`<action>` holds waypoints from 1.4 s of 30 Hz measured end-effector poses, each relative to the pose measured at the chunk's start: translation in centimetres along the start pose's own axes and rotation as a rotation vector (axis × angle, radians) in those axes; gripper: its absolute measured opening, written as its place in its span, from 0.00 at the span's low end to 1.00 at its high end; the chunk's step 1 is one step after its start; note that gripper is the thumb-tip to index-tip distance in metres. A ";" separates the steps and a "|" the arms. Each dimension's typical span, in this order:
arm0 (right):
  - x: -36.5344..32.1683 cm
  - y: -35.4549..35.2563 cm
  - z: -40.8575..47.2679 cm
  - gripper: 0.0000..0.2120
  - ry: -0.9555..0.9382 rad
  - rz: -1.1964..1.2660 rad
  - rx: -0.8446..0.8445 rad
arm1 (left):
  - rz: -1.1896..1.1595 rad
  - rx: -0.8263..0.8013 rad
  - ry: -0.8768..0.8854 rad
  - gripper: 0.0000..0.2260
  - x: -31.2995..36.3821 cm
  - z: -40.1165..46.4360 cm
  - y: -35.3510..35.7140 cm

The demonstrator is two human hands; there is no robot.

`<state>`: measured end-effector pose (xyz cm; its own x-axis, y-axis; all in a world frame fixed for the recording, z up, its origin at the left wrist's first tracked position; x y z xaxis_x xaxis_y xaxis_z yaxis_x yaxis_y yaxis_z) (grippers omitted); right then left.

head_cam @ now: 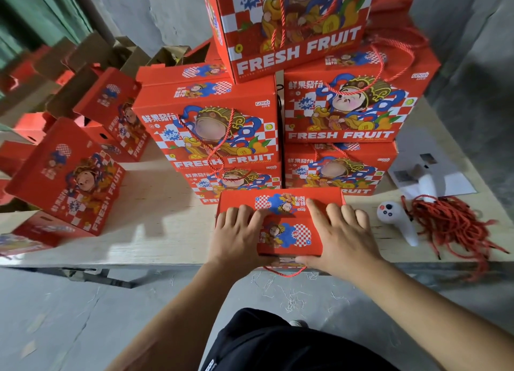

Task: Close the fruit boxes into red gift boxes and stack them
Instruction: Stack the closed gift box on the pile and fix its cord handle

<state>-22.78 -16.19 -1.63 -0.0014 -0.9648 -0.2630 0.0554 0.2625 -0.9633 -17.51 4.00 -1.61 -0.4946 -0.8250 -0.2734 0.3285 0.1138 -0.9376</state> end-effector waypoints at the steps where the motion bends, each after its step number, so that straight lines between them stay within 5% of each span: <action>1: 0.0 0.1 0.1 0.63 0.007 0.004 0.002 | -0.005 -0.012 -0.011 0.45 -0.1 0.1 0.1; 12: 0.9 3.1 1.9 0.64 0.139 0.176 -0.435 | -0.020 -0.221 -0.017 0.52 -0.5 1.4 2.2; 15: 1.5 2.3 2.7 0.50 0.176 0.326 -0.533 | -0.031 -0.070 -0.032 0.46 -0.6 0.6 1.2; 18: 2.1 -0.3 4.6 0.27 0.112 0.390 -0.400 | -0.058 0.074 -0.058 0.44 -0.8 -0.4 0.5; 20: 2.3 -1.0 5.7 0.22 0.076 0.345 -0.405 | -0.065 0.080 -0.056 0.44 -0.8 -0.4 0.4; 24: 1.2 -1.6 7.8 0.20 0.034 0.315 -0.585 | -0.063 0.149 -0.036 0.44 -0.7 -0.6 -0.1; 38: -1.7 -0.8 10.3 0.29 -0.131 -0.066 -0.633 | -0.075 0.168 -0.037 0.44 -0.4 -1.5 0.5; 42: -1.1 -0.7 9.6 0.39 -0.157 -0.069 -0.598 | -0.081 0.196 -0.032 0.43 -0.3 -1.3 0.1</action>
<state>-13.19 -15.50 -0.15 0.1641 -0.9587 -0.2321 -0.5086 0.1194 -0.8527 -18.36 4.94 -1.91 -0.5008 -0.8447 -0.1889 0.4407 -0.0610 -0.8956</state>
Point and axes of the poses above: each hand's wrist, its own z-axis towards the middle knuckle, its own y-axis out of the palm, x = y × z, the point moved 8 cm from there along z, towards the middle knuckle, and after that the axes turned 15 degrees about z, right-handed, at the moved point
